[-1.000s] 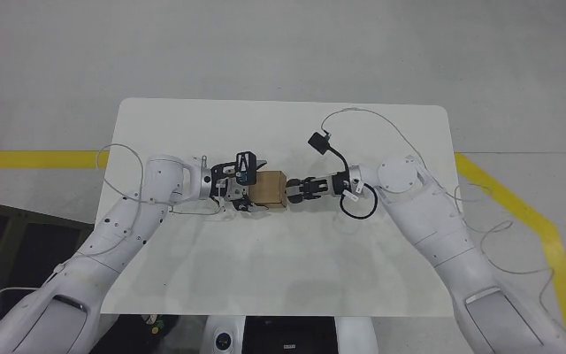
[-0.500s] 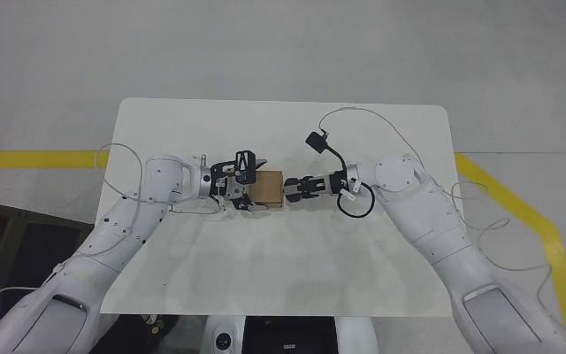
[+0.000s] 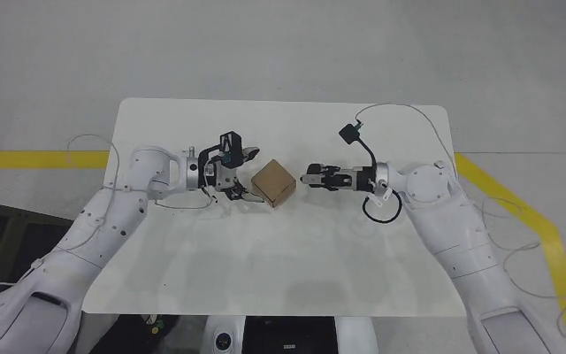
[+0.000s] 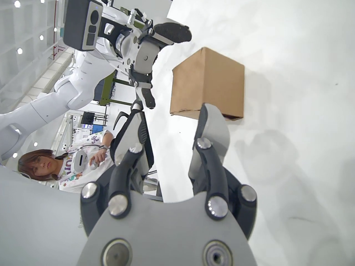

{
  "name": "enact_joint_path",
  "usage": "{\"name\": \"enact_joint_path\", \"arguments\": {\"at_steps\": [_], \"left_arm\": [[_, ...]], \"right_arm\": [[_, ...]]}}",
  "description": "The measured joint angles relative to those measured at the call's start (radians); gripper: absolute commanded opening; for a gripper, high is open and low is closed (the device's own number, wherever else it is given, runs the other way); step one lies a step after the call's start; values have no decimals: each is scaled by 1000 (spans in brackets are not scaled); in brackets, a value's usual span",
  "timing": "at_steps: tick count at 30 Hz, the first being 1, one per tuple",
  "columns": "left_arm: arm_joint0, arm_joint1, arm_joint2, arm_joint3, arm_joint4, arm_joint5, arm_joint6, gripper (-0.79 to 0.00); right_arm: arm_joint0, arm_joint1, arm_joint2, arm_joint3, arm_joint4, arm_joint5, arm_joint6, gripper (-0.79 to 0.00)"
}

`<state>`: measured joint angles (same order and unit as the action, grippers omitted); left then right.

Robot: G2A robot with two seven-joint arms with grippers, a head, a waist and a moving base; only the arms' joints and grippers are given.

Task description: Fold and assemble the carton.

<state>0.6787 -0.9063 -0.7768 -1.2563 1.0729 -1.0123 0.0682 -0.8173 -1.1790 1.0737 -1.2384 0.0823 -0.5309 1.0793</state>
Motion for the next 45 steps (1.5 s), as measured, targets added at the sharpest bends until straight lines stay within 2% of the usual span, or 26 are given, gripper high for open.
{"name": "enact_joint_path", "arguments": {"at_steps": [7, 14, 18, 32, 38, 45], "left_arm": [[-48, 19, -35, 52, -181, 4, -76, 0], [-77, 4, -58, 103, -265, 114, -140, 0], [-95, -5, -64, 138, -288, 140, -163, 0], [-152, -14, -132, 208, -239, 193, -131, 0], [-160, -17, -152, 219, -245, 190, -143, 0], [-163, -16, -185, 219, -252, 179, -132, -1]], "right_arm": [[-3, 9, 31, 20, -72, -178, -94, 0], [-1, 16, 64, 34, -242, -325, -252, 0], [-1, 27, 109, 23, -354, -372, -335, 0], [-103, 81, 343, -197, -685, -296, -556, 0], [-131, 96, 406, -266, -716, -282, -590, 0], [-146, 101, 413, -283, -741, -266, -637, -1]]}}
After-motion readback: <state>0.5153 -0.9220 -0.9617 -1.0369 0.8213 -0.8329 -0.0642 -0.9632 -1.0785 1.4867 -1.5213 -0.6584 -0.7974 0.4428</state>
